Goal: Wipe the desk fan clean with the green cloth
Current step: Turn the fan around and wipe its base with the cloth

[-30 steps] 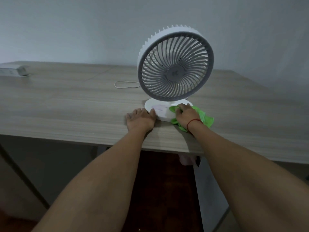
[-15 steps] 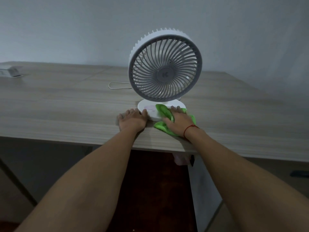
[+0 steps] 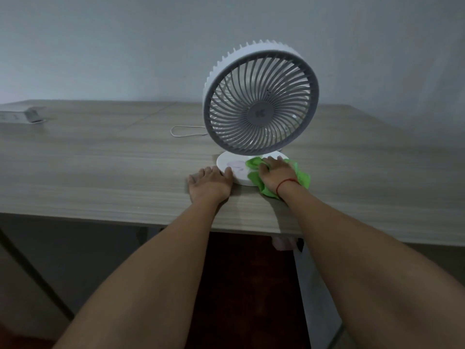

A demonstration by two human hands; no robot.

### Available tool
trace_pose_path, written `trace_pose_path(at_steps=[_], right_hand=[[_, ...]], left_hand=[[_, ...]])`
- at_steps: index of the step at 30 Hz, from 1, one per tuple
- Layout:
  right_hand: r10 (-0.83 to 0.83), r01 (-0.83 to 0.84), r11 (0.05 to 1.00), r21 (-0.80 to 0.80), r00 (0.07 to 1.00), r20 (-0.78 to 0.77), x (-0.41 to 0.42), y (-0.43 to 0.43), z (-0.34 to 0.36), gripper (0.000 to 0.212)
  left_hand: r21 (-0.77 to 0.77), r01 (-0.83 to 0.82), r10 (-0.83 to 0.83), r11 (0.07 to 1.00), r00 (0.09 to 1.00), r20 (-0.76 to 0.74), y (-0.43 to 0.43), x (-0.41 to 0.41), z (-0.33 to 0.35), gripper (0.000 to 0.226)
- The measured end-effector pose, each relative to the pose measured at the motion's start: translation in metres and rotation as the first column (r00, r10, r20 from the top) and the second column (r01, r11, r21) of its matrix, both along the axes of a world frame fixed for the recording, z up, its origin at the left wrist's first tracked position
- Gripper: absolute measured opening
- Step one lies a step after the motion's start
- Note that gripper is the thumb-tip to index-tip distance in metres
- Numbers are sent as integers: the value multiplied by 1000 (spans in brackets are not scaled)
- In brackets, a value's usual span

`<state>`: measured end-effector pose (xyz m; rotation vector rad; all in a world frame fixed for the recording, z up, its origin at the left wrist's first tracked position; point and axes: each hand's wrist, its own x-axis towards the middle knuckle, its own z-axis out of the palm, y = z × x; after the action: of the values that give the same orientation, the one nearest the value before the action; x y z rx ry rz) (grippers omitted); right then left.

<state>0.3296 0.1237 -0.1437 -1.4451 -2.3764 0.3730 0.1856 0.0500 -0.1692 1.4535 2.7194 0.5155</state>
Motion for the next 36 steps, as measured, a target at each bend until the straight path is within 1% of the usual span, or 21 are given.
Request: trace_pose_path(at_steps=[2,5,6,8,10,14,17,21,26,30,32,34,36], right_hand=[[38,-38,999,28,999,3,-1,-5,-1,47],[113,-112,994,19,986,-122,8,-16,-2,46],[145,-143,989,24,979,-146,13,-19,-2,45],[189,-186,982,31,971,-148,24,-20,-4,44],[171,-169,985,30,974,-149,34,-17,-7,45],[1,-6,1000,-22,979,-205,43,-1,-5,45],[-58,42,996,-83,978,-201,36,11,3,46],[-13,3,994,-110,996,-93,14,14,12,47],[78,-80,996,-31,996,-51,1,-1,6,45],[181,-186,982,-13,968,-171,12,-21,0,42],[199,-206,978,-23,963,-182,23,-24,-1,43],[174,-186,981,-47,966,-191,34,-21,-2,44],[105,-121,991,-65,971,-217,43,-12,-3,44]], left_hand=[[5,4,-4,1000,1000,2,-1,0,1,68],[6,3,-3,1000,1000,4,-2,0,3,67],[8,1,-1,1000,1000,4,-3,1,4,67],[10,-1,1,1000,1000,3,-4,2,4,66],[11,0,0,1000,1000,2,-4,3,4,67],[17,8,-8,1000,1000,0,-3,2,4,67],[24,10,-10,1000,1000,-5,-2,1,3,66],[22,11,-11,1000,1000,-11,0,1,1,66],[11,10,-10,1000,1000,-8,-1,0,3,64],[4,-7,7,1000,1000,-8,-1,-3,5,63],[2,-9,9,1000,1000,4,-3,1,6,63],[3,-3,3,1000,1000,4,-4,3,7,63],[2,-1,1,1000,1000,6,-4,5,7,64]])
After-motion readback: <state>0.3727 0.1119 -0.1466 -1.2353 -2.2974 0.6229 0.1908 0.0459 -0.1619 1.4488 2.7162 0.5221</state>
